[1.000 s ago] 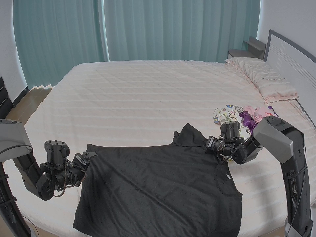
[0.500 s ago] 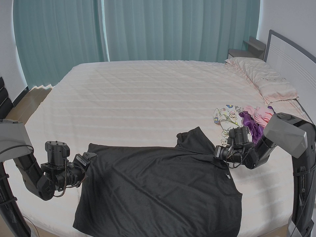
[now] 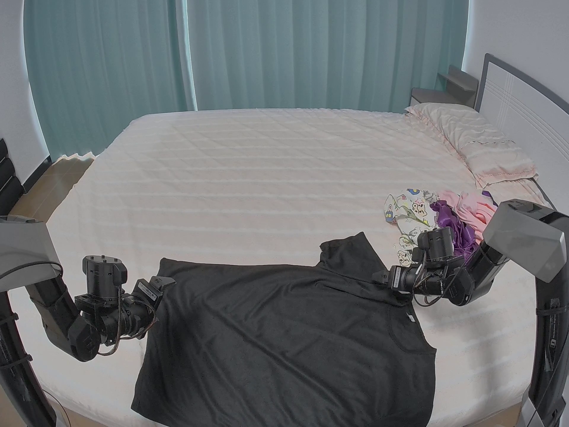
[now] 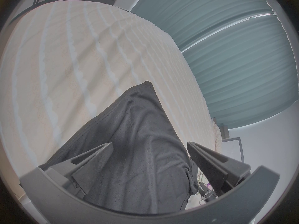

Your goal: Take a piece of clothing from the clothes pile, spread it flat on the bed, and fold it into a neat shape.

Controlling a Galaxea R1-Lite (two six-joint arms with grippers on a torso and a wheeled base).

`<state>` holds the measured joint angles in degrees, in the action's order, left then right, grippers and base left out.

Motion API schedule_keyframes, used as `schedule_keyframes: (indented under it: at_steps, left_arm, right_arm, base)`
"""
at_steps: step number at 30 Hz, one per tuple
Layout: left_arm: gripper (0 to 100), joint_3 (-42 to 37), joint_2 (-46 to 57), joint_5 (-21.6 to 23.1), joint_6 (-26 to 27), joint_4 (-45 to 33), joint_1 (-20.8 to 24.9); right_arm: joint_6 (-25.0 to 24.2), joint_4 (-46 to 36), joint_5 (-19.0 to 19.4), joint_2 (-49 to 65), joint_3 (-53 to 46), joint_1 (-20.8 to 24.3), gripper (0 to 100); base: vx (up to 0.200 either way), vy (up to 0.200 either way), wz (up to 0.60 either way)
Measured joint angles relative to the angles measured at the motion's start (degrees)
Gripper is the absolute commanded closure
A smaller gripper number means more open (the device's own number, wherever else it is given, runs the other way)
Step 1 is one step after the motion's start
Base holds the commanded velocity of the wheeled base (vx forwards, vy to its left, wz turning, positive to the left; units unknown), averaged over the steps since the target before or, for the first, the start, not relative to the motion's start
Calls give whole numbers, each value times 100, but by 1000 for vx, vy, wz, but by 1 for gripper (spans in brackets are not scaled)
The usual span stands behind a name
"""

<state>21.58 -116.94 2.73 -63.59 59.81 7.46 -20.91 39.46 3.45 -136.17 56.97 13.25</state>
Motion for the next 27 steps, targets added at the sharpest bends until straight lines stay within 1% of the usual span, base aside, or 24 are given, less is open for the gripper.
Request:
schedule_keyframes:
  at_steps: [5,9,13,16,20,25,26,27]
  left_arm:
    - [0,2,-17,0,-7,2,0]
    - [0,2,-23,0,-18,2,0]
    - [0,2,-23,0,-32,2,-2]
    - [0,0,-23,0,-43,2,0]
    - [0,-6,-26,0,-49,2,-5]
    - [0,-37,-26,-2,-62,2,-5]
    - [0,-48,-26,-2,-62,0,-7]
    - [0,-52,-26,0,-65,2,-9]
  right_arm:
    - [-93,-2,180,172,312,-168,0]
    - [-389,-18,227,87,731,-212,0]
    - [-752,-117,232,-258,1348,-162,0]
    - [-892,-273,232,-581,1820,-99,0]
    - [-976,-402,207,-1011,2384,-35,0]
    - [-1005,-475,82,-1465,2957,33,0]
    - [-1007,-489,60,-1543,3035,50,100]
    - [-1009,-490,54,-1609,3096,59,100]
  base:
    - [0,0,0]
    - [0,0,0]
    - [0,0,0]
    - [0,0,0]
    - [0,0,0]
    - [0,0,0]
    - [0,0,0]
    - [0,0,0]
